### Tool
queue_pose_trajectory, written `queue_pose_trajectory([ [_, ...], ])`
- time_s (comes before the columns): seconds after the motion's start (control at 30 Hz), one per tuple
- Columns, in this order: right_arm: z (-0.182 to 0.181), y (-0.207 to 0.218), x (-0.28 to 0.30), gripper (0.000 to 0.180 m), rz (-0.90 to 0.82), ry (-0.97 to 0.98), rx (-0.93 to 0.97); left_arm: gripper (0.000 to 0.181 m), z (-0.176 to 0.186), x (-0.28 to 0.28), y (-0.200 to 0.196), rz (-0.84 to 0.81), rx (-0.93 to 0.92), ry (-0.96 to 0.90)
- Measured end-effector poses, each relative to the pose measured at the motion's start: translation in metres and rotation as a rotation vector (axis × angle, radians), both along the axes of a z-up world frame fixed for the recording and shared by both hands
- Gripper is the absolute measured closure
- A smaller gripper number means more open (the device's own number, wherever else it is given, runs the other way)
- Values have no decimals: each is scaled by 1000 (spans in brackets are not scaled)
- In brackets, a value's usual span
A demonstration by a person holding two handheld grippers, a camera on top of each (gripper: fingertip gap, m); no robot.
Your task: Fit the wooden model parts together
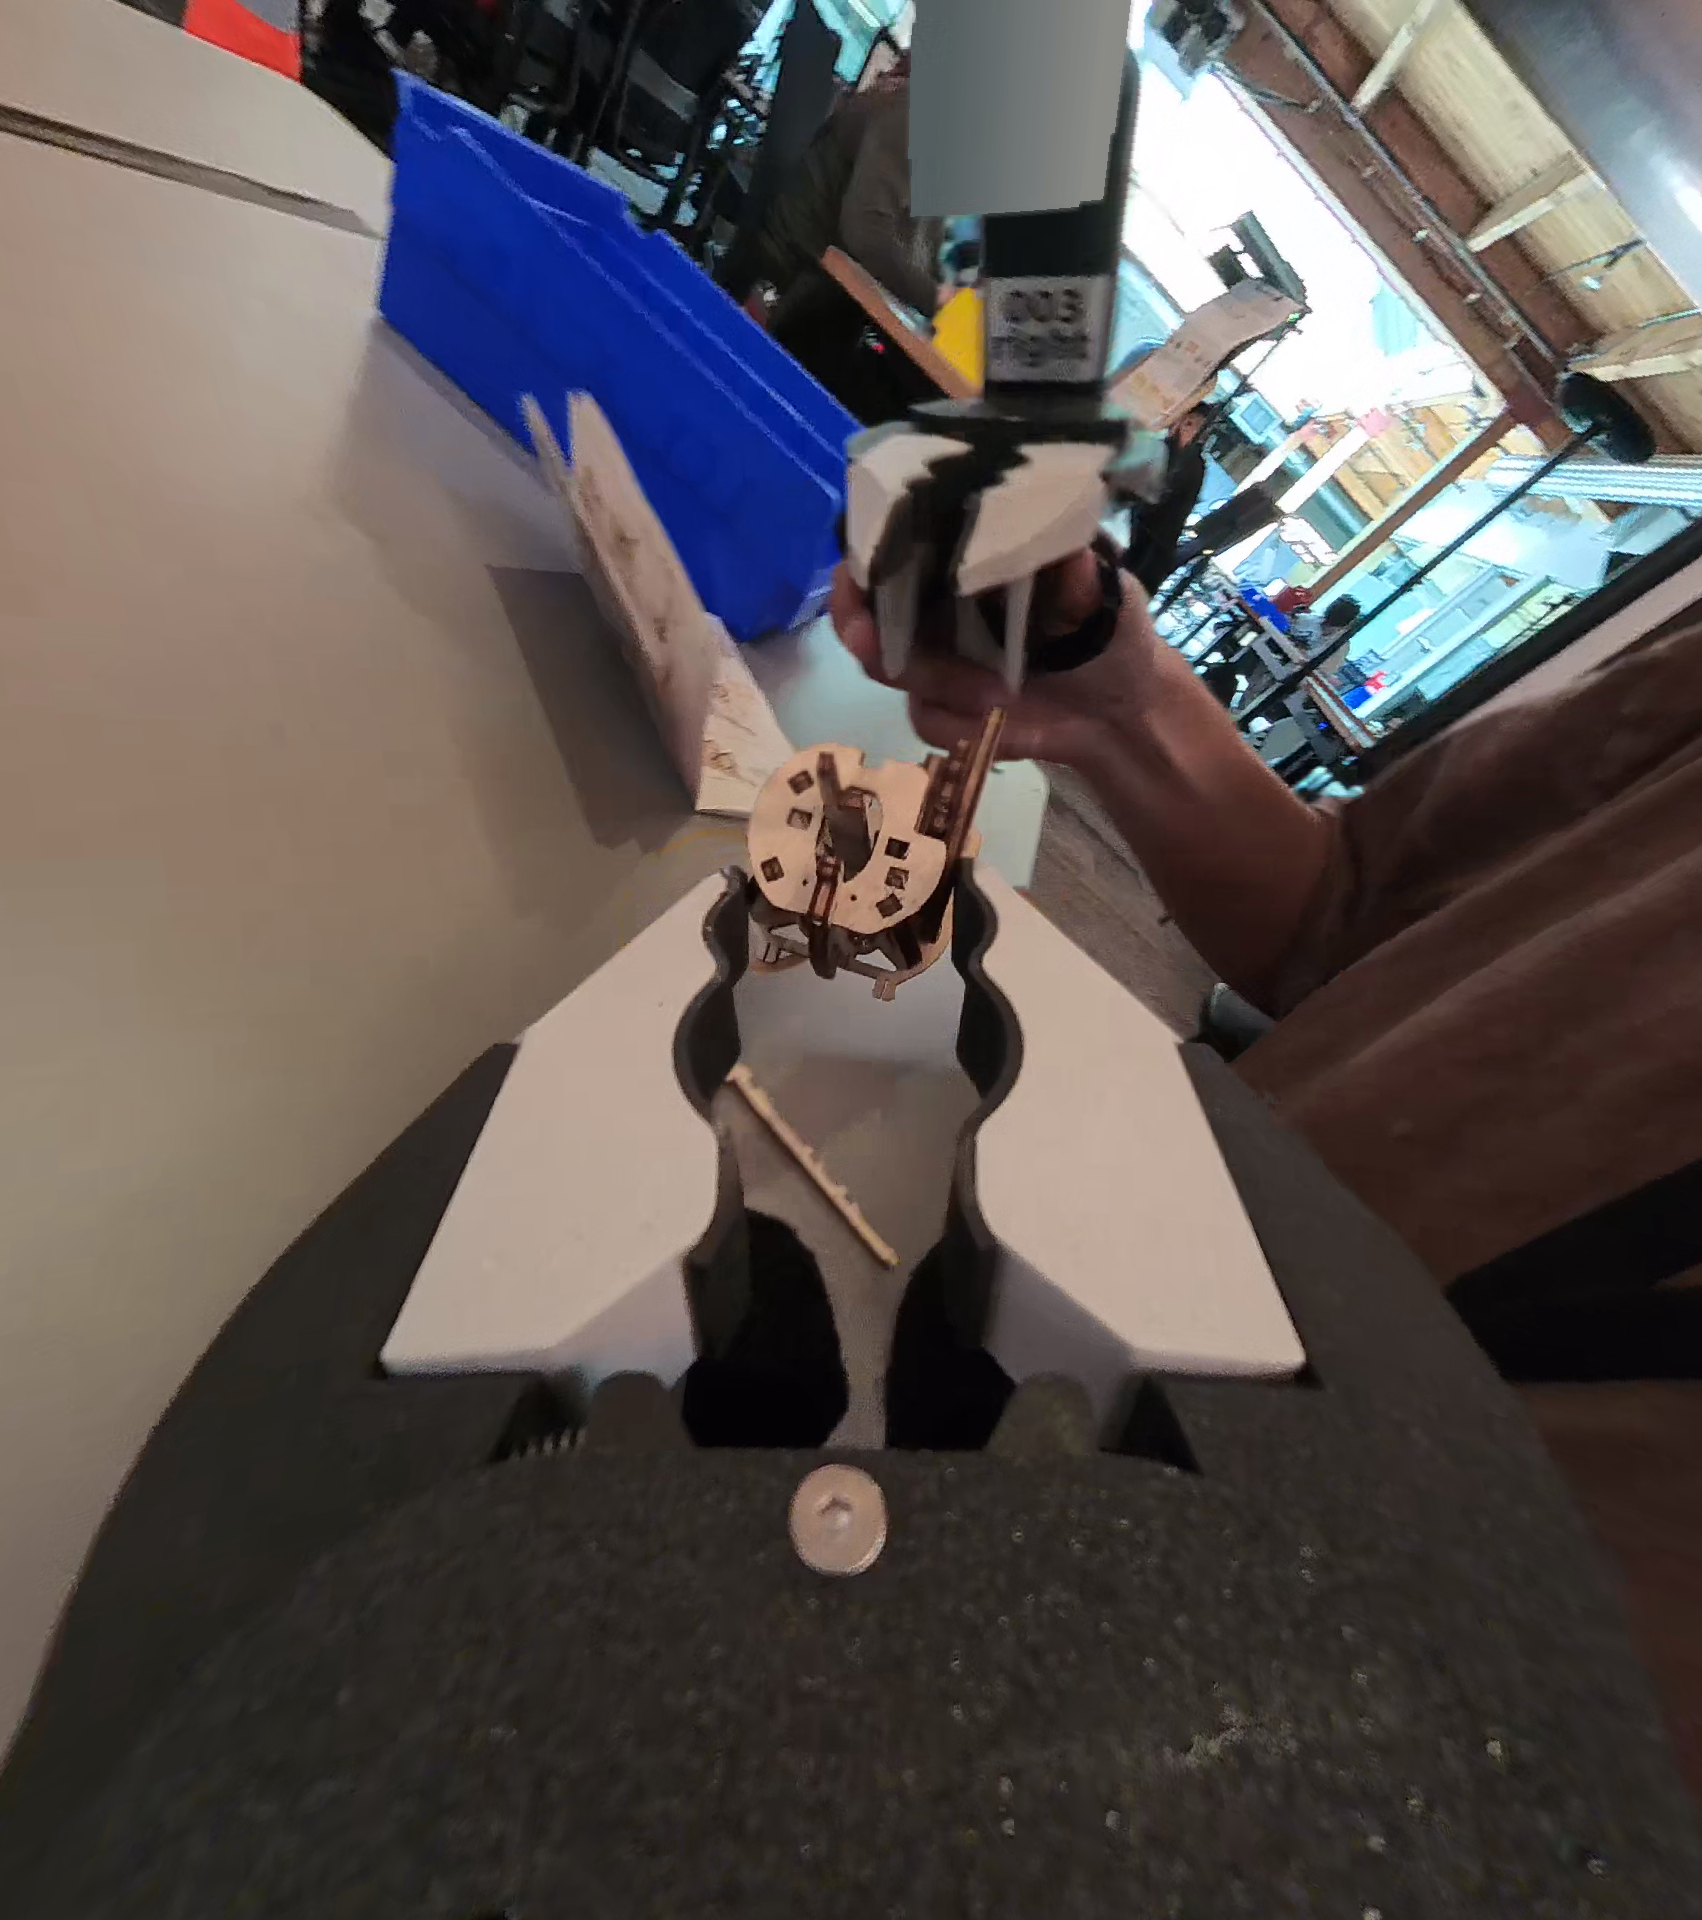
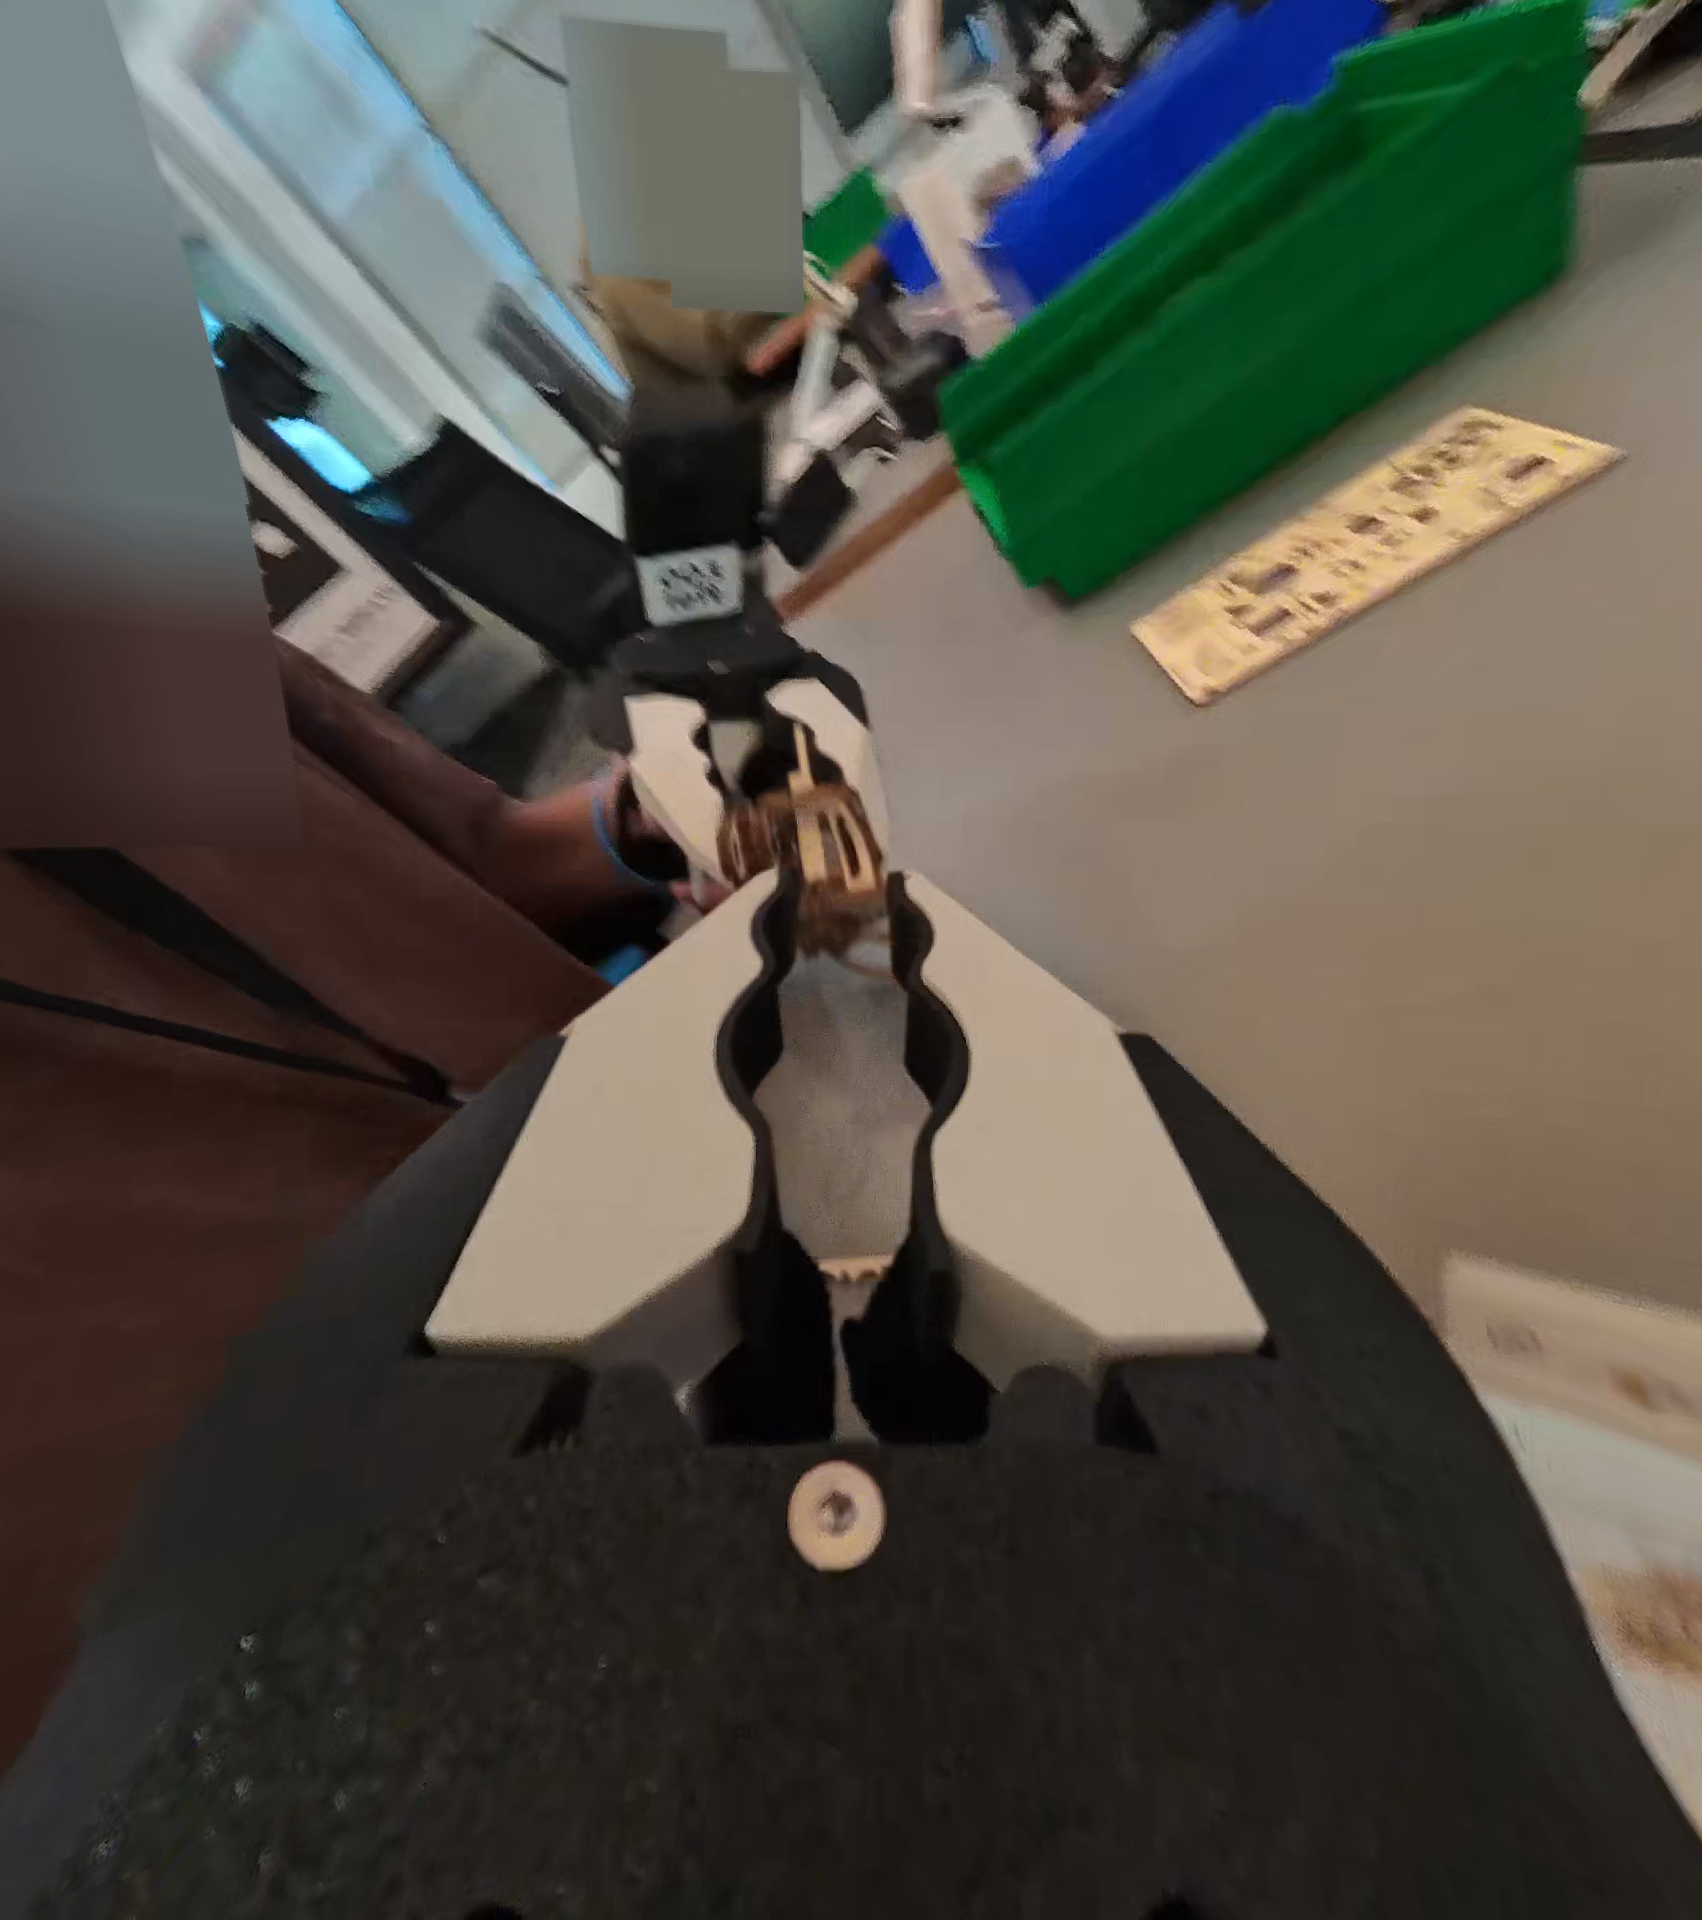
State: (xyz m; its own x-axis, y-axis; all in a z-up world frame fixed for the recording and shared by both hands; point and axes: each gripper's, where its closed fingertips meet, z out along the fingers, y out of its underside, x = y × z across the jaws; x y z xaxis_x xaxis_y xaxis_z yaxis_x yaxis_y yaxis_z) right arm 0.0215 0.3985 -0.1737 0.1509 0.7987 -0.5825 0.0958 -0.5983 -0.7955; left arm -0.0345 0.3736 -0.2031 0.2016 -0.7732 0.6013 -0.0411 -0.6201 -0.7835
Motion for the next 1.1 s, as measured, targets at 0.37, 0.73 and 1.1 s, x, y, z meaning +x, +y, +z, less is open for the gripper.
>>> queue_pose_trajectory([
  [0.37, -138, -72, -2, 149, -453, -643, -150, 144, -37, -25, 22, 191, 5, 251],
  [0.73, -157, -80, -24, 174, -563, -910, 40, 144, -28, -26, 22, 164, 39, 221],
  [1.1, 55, -73, -15, 175, 29, 396, -189, 144, 71, -38, -8, -31, 3, -362],
])
